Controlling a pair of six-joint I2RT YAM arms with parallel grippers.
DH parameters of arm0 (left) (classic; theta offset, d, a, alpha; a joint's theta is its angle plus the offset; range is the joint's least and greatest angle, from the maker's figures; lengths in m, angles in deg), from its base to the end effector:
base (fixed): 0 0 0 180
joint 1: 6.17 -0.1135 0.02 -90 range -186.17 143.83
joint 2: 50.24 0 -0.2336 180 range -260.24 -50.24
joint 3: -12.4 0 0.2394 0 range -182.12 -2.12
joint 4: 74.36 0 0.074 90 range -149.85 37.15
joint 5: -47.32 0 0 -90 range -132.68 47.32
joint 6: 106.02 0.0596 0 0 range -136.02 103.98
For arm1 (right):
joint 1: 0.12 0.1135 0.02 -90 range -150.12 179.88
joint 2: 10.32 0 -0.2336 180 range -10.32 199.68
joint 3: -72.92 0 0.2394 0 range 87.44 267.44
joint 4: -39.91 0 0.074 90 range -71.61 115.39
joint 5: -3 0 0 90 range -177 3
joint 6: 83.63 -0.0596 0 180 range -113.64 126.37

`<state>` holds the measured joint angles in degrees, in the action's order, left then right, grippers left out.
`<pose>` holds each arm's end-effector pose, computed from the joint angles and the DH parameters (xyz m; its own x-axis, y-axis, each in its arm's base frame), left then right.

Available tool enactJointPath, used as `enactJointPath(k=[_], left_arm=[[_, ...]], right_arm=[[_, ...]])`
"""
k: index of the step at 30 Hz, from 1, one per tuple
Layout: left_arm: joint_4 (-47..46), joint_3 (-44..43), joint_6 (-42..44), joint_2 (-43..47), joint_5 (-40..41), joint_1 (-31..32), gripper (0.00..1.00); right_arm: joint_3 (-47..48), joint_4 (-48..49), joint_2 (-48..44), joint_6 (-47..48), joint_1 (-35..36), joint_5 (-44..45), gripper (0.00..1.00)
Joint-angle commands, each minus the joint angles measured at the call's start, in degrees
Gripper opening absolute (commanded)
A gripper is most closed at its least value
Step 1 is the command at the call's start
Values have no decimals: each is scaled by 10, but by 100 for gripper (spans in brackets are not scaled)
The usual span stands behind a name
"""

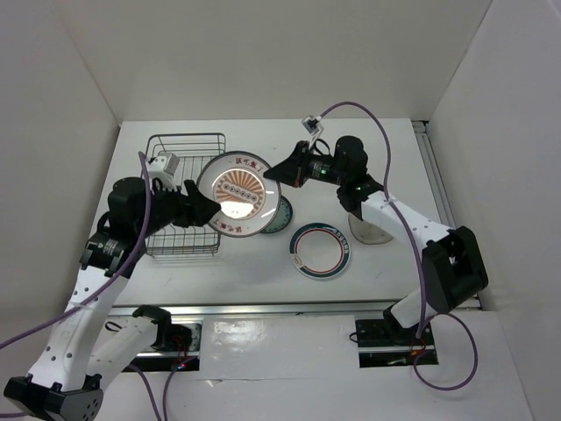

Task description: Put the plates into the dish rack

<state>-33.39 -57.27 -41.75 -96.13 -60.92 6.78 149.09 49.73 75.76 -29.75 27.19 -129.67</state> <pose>0.1920 -0.0633 0.3392 -0.4784 -0.3131 -0.8205 0.3292 0.8022 -0.4981 0.2993 0.2000 0.3052 -0.5550 0.2012 -0.8072 -0.7581 0.2770 0.5903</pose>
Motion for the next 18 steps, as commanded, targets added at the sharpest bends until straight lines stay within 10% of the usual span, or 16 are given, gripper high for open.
enactJointPath(k=[1, 7, 9, 10, 11, 18], left_arm=[[-26, -6, 3, 2, -16, -5, 70], [-26, -6, 3, 12, 6, -10, 1], [-26, -6, -3, 21, 26, -10, 0], [-26, -6, -3, 36, 38, -10, 0], [-26, -6, -8, 46, 71, -10, 0], [79, -57, -43, 101, 438, -10, 0]], right_arm=[[-18, 147, -30, -68, 16, -36, 0], [-6, 89, -24, -26, 33, -24, 0], [-6, 89, -18, -19, 33, -24, 9], [-6, 78, -6, -13, 33, -24, 32], [0, 68, -6, -1, 33, -24, 93], [-6, 1, -5, 40, 33, 26, 100]])
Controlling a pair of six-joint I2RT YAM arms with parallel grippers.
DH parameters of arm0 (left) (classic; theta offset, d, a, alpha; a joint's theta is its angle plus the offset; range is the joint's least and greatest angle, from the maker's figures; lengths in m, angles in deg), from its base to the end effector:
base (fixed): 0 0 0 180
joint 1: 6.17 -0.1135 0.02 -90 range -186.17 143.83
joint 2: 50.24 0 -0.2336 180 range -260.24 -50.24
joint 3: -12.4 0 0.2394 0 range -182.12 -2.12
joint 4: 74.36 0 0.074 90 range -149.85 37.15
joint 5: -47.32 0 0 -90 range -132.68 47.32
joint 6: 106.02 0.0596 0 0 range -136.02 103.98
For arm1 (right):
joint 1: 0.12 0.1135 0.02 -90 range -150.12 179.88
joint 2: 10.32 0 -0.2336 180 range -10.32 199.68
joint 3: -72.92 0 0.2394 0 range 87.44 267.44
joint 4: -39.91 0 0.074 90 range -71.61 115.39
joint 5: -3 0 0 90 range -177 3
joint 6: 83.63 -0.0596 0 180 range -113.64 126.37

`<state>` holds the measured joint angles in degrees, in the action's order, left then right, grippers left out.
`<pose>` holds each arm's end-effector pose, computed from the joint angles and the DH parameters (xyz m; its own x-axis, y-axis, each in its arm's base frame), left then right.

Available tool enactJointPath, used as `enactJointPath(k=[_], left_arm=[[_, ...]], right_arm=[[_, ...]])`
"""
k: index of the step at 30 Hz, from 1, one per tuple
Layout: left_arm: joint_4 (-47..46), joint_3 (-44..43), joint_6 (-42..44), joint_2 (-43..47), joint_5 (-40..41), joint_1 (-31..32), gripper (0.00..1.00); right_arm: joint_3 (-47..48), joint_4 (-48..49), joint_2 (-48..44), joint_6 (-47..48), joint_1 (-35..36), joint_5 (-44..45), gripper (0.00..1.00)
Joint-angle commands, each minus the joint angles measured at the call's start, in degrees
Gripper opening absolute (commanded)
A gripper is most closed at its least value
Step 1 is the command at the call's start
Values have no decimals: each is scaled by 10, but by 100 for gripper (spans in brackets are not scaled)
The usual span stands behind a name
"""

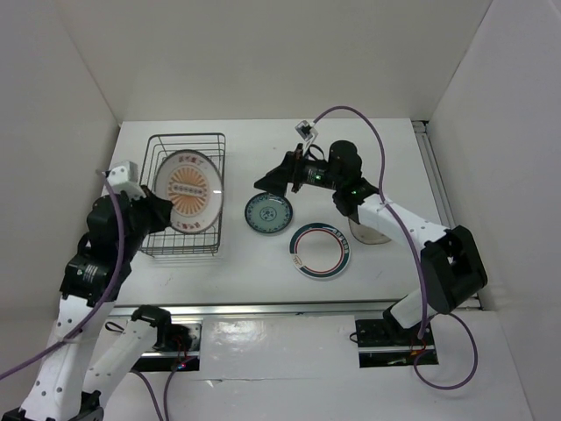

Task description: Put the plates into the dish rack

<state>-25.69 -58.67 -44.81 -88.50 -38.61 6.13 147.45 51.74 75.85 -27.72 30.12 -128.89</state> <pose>0.1632 -0.0313 0.3514 -0.3042 -0.4253 -0.8524 -0.0008 0.8949 -0.4463 0.2886 0.2143 0.2987 -0.5311 0.1734 -0.8294 -0.7898 0.2532 0.5587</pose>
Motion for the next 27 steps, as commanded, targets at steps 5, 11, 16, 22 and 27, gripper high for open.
enactJointPath(k=[5, 11, 16, 22, 27], left_arm=[[7, -43, 30, 18, 348, 4, 0], [-97, -25, 165, -1, 422, 4, 0], [-183, -17, 318, -47, 421, 4, 0], [-215, -17, 396, -66, 355, 4, 0], [-230, -3, 409, -92, 375, 4, 0]], right_arm=[[-3, -24, -6, 33, -2, 13, 100], [-30, -4, 6, 18, -2, -6, 100], [-47, 11, 11, 4, -2, -23, 100], [-60, 5, 1, 10, -2, -28, 100], [-71, 5, 0, 10, -7, -34, 100]])
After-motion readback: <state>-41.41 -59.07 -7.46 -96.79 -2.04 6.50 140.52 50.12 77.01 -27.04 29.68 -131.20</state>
